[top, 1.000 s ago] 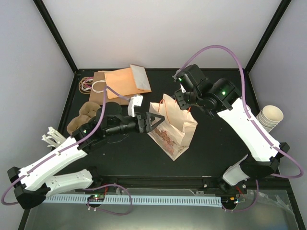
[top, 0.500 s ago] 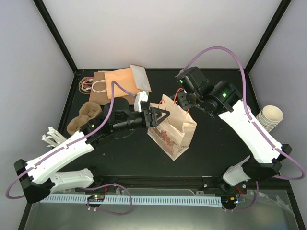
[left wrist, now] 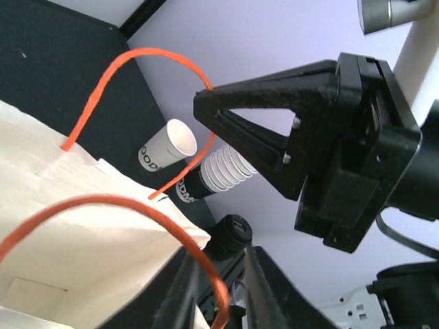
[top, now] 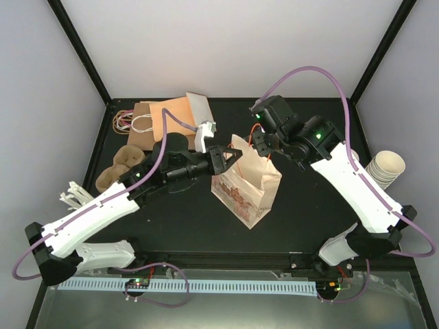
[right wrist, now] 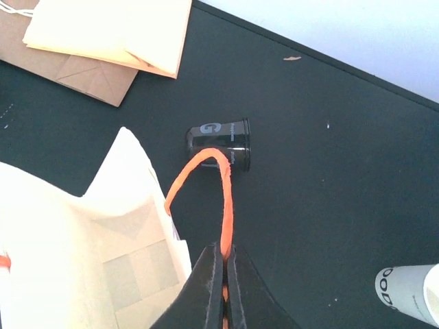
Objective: Pack the takeout coffee
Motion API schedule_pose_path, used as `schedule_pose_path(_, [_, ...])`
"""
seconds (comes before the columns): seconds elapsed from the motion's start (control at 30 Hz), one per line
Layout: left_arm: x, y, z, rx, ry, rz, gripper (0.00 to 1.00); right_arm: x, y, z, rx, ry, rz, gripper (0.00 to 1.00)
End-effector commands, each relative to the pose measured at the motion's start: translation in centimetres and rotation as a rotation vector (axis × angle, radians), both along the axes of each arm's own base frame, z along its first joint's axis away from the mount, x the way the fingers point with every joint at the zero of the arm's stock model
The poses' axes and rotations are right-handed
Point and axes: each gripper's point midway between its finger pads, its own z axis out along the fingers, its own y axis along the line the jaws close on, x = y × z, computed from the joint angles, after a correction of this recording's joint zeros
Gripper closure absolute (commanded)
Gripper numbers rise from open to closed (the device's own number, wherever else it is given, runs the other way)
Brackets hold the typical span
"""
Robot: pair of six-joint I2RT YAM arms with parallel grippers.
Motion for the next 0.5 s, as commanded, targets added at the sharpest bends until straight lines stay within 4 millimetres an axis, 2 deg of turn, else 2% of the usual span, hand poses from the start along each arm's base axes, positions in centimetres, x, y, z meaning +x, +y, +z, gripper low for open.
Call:
schedule_pose_path(0.0, [1.4, 1.0, 2.5, 0.019, -0.072, 0.076, 0.84, 0.0, 0.0, 1.5, 0.055, -0.041, 0.0, 0.99])
schedule_pose_path(0.1, [2.3, 1.9, 1.9, 0.07, -0.054, 0.099, 0.97, -0.2, 0.4, 1.5, 0.08, -0.038, 0.012, 0.99])
schedule_pose_path(0.27, [3.2, 3.8, 2.5, 0.067, -0.071, 0.134, 0.98, -0.1, 1.3, 1.5, 0.116, -0.032, 0.03, 0.99])
schedule_pose_path(0.47, [4.4, 7.4, 2.5, 0.097, -0.073, 0.189, 0.98, 0.5, 2.8, 1.7, 0.166, -0.03, 0.056, 0.99])
